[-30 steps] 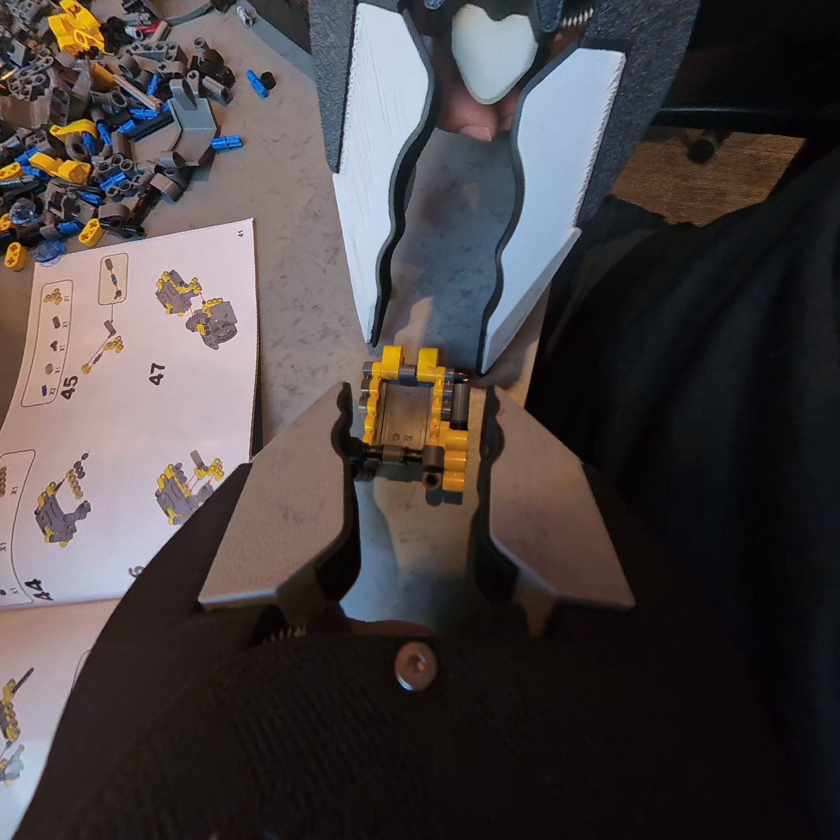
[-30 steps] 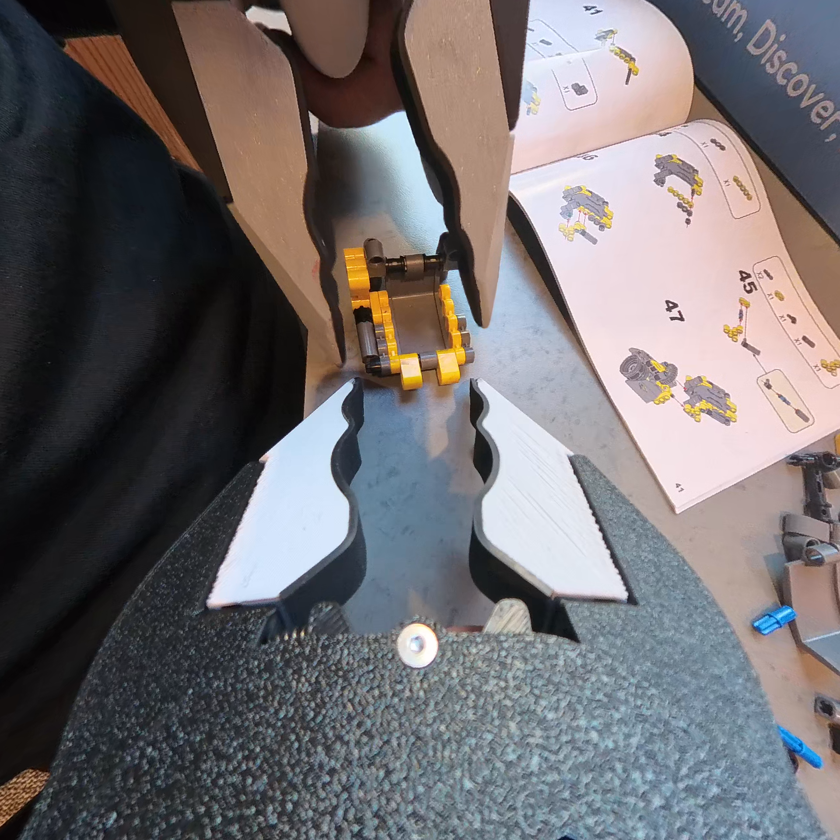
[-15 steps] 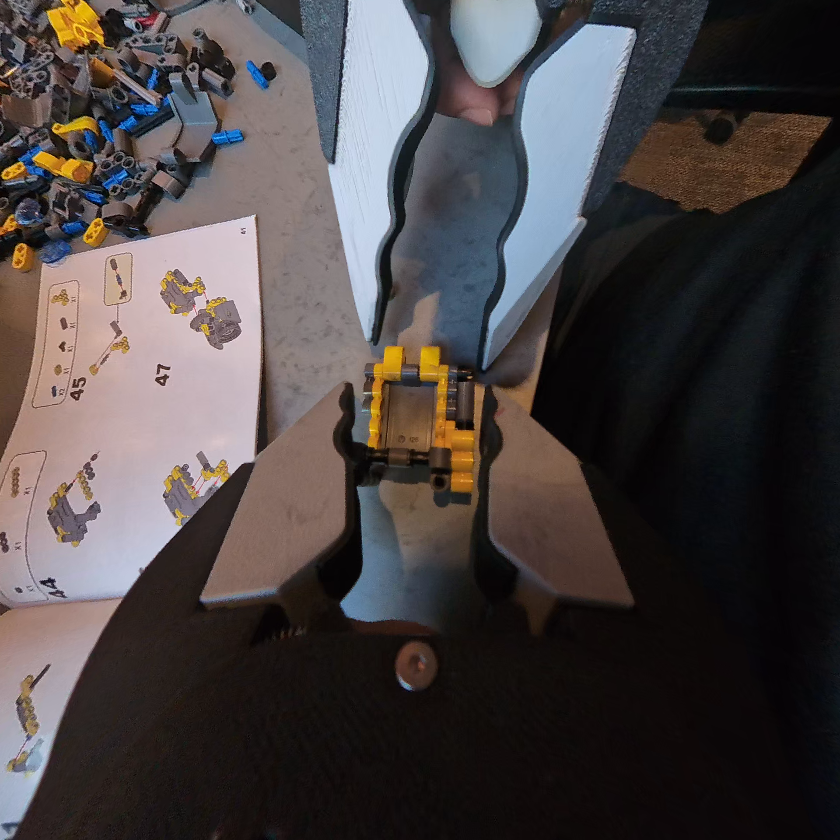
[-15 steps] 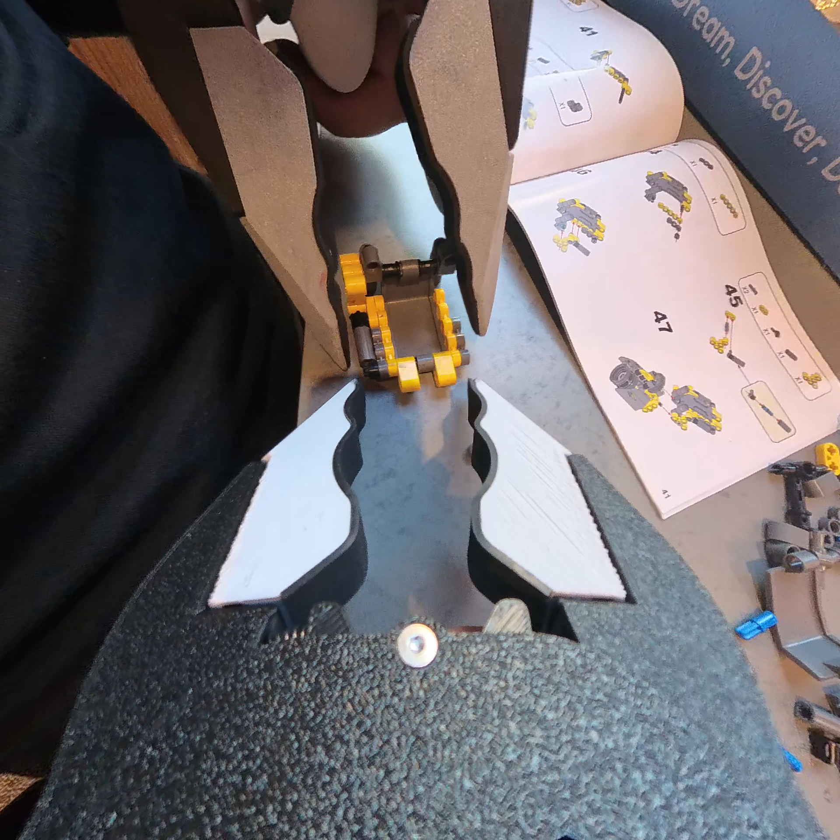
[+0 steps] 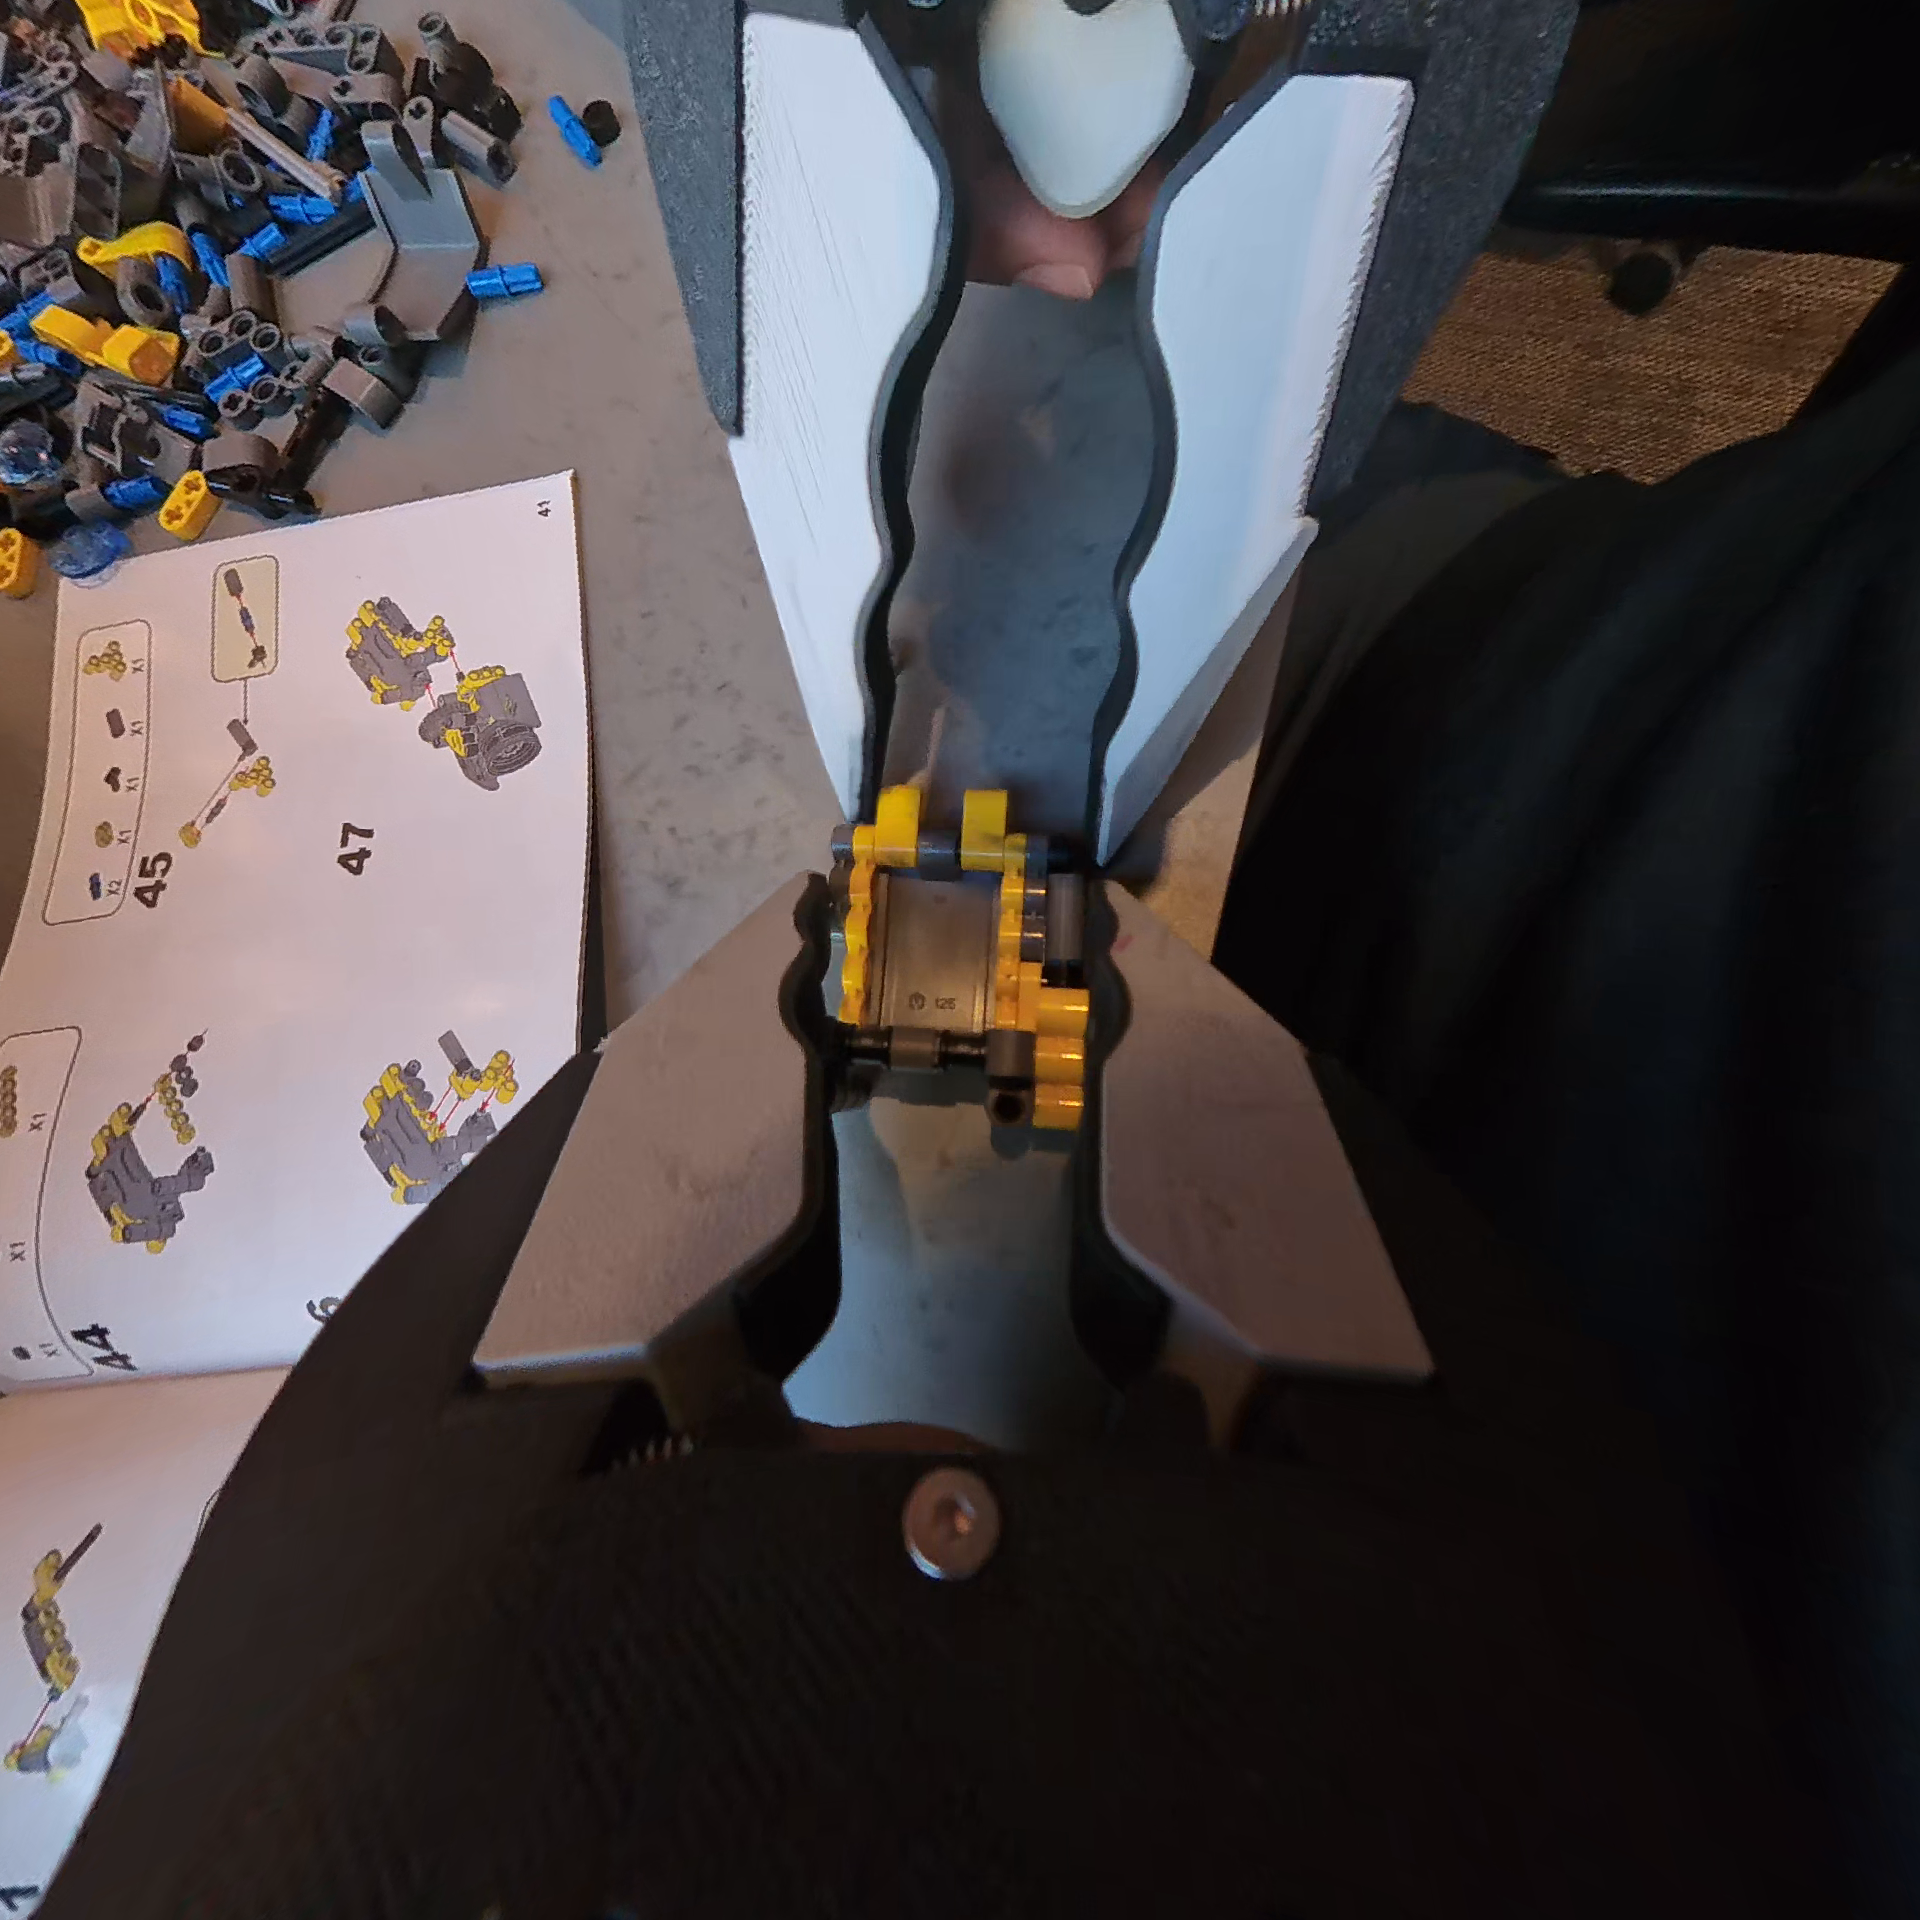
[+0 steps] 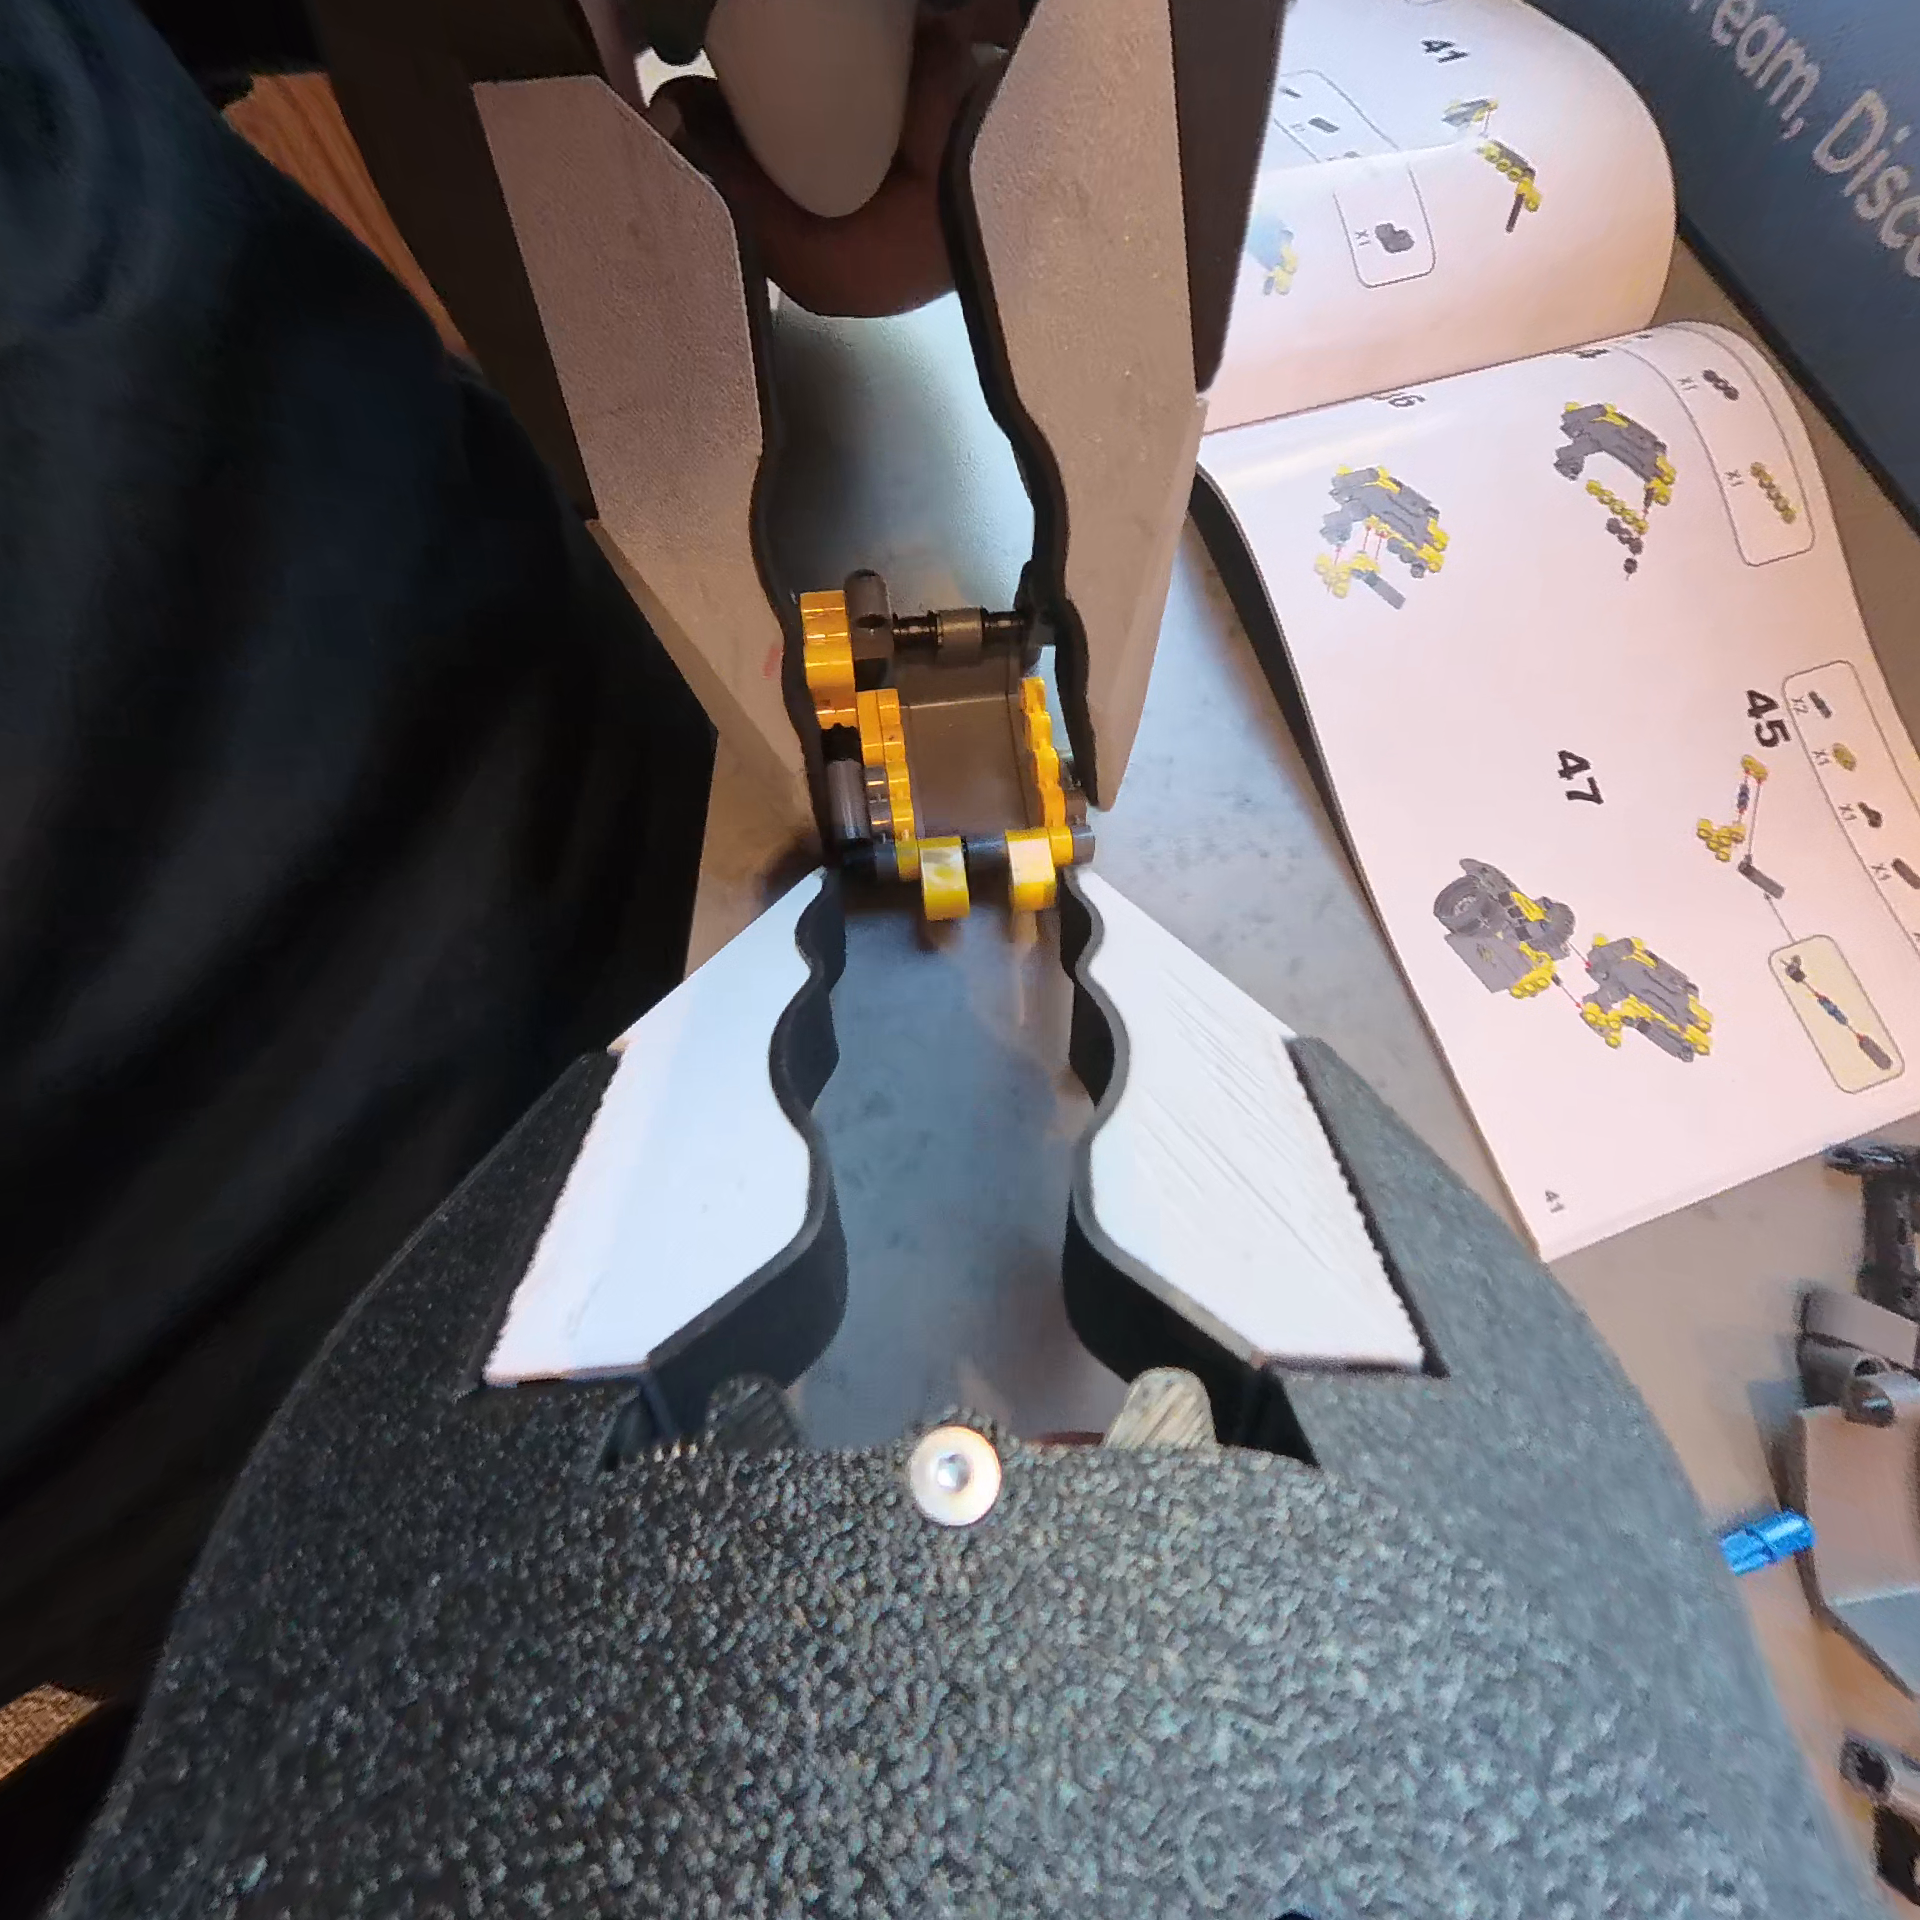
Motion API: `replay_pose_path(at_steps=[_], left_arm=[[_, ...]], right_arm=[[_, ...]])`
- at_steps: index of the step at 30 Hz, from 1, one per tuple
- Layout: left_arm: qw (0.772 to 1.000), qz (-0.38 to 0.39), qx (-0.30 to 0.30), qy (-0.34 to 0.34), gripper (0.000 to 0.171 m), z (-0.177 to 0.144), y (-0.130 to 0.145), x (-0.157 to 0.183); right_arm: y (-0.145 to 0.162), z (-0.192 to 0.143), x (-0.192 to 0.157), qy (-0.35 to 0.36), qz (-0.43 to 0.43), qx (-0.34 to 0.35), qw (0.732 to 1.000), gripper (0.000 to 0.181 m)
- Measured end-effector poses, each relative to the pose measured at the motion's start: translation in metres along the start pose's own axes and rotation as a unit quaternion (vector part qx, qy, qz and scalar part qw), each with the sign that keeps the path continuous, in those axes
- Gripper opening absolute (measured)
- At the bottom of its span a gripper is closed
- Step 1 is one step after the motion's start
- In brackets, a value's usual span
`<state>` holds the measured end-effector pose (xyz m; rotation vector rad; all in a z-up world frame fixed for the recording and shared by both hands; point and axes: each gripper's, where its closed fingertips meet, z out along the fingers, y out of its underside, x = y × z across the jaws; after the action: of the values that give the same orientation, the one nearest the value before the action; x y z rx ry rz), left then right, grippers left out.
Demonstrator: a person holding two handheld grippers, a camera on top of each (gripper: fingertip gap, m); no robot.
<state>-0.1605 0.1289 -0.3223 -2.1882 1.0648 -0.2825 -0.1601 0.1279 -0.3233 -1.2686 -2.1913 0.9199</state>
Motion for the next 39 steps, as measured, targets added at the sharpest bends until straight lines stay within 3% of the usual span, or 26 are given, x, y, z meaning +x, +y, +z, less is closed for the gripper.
replay_pose_path(at_steps=[7,13,18,21,39], left_arm=[[1.0,0.019,-0.011,0.013,0.045,0.0006,-0.0004,0.0009],[0.999,0.011,-0.01,0.029,0.046,0.0015,-0.0003,0.0014],[0.999,0.022,-0.012,0.024,0.047,0.0016,-0.001,0.0009],[0.999,0.014,-0.011,0.032,0.047,0.0021,-0.0009,0.0017],[0.999,0.022,-0.005,0.036,0.046,0.0022,-0.0013,0.0027]], right_arm=[[0.0001,0.0014,0.0026,-0.005,0.011,-0.003,1.0,0.048],[-0.0008,0.0014,0.0008,-0.007,-0.005,-0.001,1.0,0.044],[0.0014,-0.0012,0.0081,0.01,0.003,0.0,1.0,0.056],[0.0,-0.0004,0.0026,0.002,-0.011,0.0,1.0,0.046],[0.0003,-0.0002,0.0007,-0.003,-0.013,-0.001,1.0,0.046]])
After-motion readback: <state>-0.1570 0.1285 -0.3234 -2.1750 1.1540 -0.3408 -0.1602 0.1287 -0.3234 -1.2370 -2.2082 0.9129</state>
